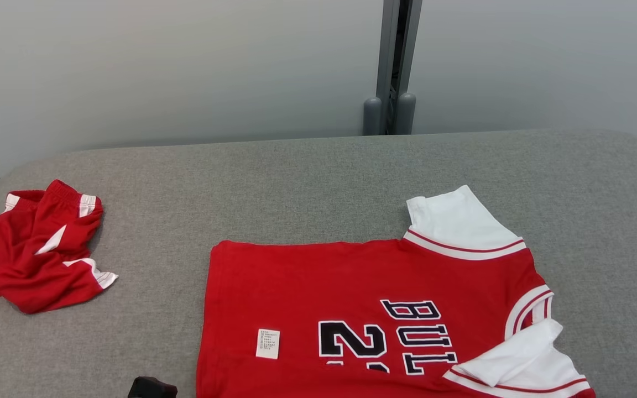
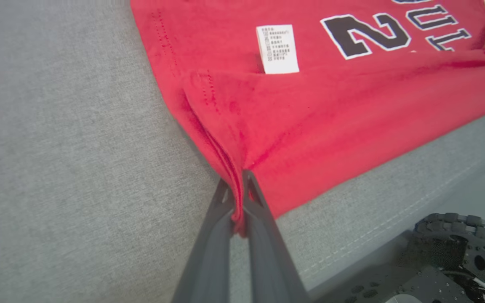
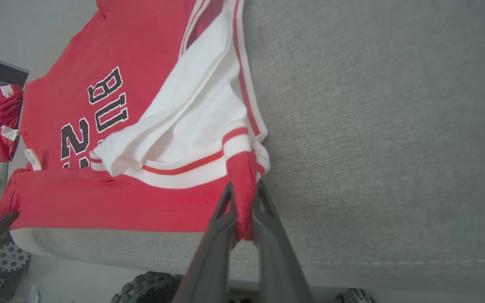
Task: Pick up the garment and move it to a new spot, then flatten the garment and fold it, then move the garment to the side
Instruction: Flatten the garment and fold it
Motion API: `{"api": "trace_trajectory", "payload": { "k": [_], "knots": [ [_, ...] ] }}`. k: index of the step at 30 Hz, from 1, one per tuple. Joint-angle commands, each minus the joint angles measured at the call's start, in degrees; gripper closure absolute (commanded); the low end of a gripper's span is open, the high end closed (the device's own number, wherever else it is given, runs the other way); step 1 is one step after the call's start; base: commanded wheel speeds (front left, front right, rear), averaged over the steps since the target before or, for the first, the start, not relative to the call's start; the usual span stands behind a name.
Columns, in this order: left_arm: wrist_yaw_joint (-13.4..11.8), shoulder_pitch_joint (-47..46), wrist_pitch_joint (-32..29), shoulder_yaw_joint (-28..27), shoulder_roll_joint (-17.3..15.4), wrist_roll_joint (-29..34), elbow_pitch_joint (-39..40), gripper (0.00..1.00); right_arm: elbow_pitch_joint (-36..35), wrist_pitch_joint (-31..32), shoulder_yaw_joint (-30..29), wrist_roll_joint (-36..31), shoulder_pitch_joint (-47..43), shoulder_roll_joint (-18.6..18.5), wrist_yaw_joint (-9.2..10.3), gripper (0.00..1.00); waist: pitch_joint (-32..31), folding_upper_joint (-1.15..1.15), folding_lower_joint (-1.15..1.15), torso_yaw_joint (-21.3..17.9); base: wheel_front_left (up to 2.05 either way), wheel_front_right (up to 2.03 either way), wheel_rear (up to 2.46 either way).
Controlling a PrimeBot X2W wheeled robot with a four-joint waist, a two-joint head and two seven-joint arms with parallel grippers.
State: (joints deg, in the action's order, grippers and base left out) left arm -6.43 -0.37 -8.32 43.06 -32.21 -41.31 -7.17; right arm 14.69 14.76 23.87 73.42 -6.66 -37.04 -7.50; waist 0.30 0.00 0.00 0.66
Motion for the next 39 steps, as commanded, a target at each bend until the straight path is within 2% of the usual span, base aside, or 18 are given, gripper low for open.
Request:
{"api": "trace_trajectory", "payload": {
  "k": [1,2,4,5,12,17,20,25,29,30,34,39],
  "knots": [
    [-0.70,0.26,-0.20,-0.52,-0.82,-0.09,0.53,0.99,0.15,-0.40,-1.66,-0.92,-0.53,-0.11,0.01,0.52,0.09,0.00,0.00,-0.08,0.00,0.00,0.00],
    [-1.13,0.29,-0.04,-0.72,-0.96,0.02,0.87,0.62,0.44,-0.32,-2.56,-0.93,-0.56,0.35,0.01,0.00,0.11,0.00,0.00,-0.13,0.00,0.00,0.00],
    [-1.99,0.29,0.28,-1.48,-1.04,-0.24,1.53,0.09,-0.28,-0.62,-3.95,-1.77,0.06,1.34,-0.02,0.00,0.12,0.00,0.00,-0.20,0.00,0.00,0.00],
    [-2.11,0.44,0.03,-1.62,-0.97,-0.66,1.87,0.00,-0.60,-0.81,-4.73,-2.06,0.33,1.87,-0.01,0.00,0.10,0.00,0.00,-0.25,0.00,0.00,0.00],
    [-4.81,-0.41,2.75,-5.35,-2.12,-1.33,4.58,0.00,-2.23,-4.02,-10.45,-7.52,2.57,3.61,-0.01,0.00,-0.11,0.00,0.00,-0.42,0.00,0.00,0.00],
    [-6.58,-1.55,5.96,-8.60,-1.82,-1.86,6.56,0.00,-3.91,-9.36,-14.66,-13.67,5.70,5.52,-0.01,0.00,-0.09,0.00,0.00,-0.62,0.00,0.00,0.00],
    [-8.13,-2.67,9.53,-10.69,-0.76,-1.02,6.35,0.00,-4.99,-13.53,-15.89,-18.13,7.65,7.14,-0.01,0.00,0.08,0.00,0.00,-0.83,0.00,0.00,0.00],
    [-10.35,-4.50,17.78,-14.38,3.26,-0.99,4.67,0.00,-6.90,-21.31,-16.00,-27.51,10.42,9.32,-0.01,0.00,0.66,0.00,0.00,-1.32,0.00,0.00,0.00],
    [-9.19,-5.45,22.58,-17.03,7.31,-0.61,3.44,0.00,-7.65,-26.93,-15.92,-35.15,12.16,11.21,-0.01,0.00,1.37,0.00,0.00,-1.89,0.00,0.00,0.00],
    [-9.19,-5.45,22.58,-17.03,7.31,-0.61,3.44,0.00,-7.65,-26.93,-15.92,-35.15,12.16,11.21,-0.01,0.00,1.37,0.00,0.00,-1.89,0.00,0.00,0.00],
    [-8.10,-5.39,23.44,-20.02,10.69,3.20,2.92,0.00,-8.24,-29.29,-16.33,-41.62,12.96,14.32,-0.01,0.00,1.95,0.00,0.00,-2.30,0.00,0.00,0.00],
    [-6.35,-3.52,23.46,-24.02,15.27,9.88,1.26,0.00,-7.74,-30.03,-16.26,-46.69,12.22,18.04,-0.01,0.00,2.77,0.00,0.00,-2.79,0.00,0.00,0.00]
  ]
}}
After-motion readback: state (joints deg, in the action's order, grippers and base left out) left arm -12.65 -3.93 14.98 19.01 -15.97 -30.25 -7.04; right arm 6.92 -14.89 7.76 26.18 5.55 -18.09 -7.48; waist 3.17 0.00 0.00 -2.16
